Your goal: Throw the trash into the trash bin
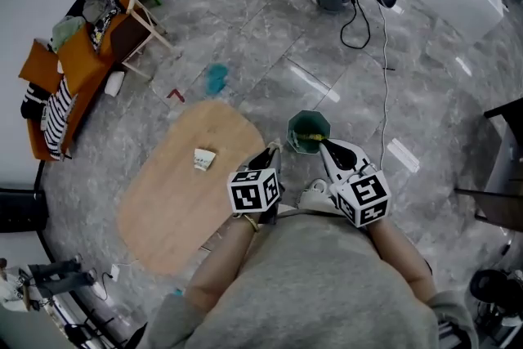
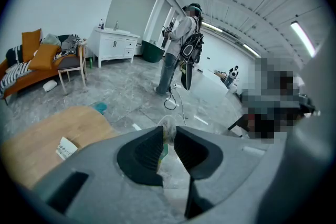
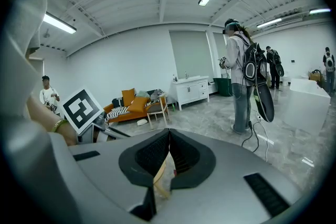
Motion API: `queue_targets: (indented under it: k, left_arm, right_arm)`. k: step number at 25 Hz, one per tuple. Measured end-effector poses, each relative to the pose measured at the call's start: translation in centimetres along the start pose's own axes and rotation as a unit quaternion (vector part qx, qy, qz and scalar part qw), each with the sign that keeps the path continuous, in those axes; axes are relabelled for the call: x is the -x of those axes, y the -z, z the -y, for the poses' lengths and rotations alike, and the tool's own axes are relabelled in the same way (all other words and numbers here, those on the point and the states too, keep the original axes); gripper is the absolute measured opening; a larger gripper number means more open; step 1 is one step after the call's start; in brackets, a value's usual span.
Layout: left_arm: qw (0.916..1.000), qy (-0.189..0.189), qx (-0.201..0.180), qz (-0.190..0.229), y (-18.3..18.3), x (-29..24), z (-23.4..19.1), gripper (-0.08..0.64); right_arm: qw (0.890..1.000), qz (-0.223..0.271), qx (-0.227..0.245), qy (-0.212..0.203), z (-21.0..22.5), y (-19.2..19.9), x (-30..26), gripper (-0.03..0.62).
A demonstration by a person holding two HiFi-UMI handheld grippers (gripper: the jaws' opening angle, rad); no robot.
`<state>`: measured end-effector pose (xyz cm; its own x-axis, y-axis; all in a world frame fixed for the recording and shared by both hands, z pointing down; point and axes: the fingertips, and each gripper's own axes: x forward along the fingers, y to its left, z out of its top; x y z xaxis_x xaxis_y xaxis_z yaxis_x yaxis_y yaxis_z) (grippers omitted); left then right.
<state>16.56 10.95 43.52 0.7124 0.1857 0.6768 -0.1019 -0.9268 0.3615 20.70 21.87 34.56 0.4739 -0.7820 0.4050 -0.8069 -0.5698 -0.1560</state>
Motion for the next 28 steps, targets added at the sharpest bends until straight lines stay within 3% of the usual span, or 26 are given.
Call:
queue_targets:
  k: [12,28]
  left_arm:
    - [1.0,0.0,0.005,0.0,0.7,-2.2,4.2,0.072]
    - [0.9996,0.005,-0.019,-0.02,0.3,-4.3,6.9,0.072]
  right_arm:
    - [1.0,-0.002,-0.003,0.001,3.9,1.2,2.5,0.009]
    - [0.998,0.006,-0.058,0.034,6.8,2.8,4.8,0.009]
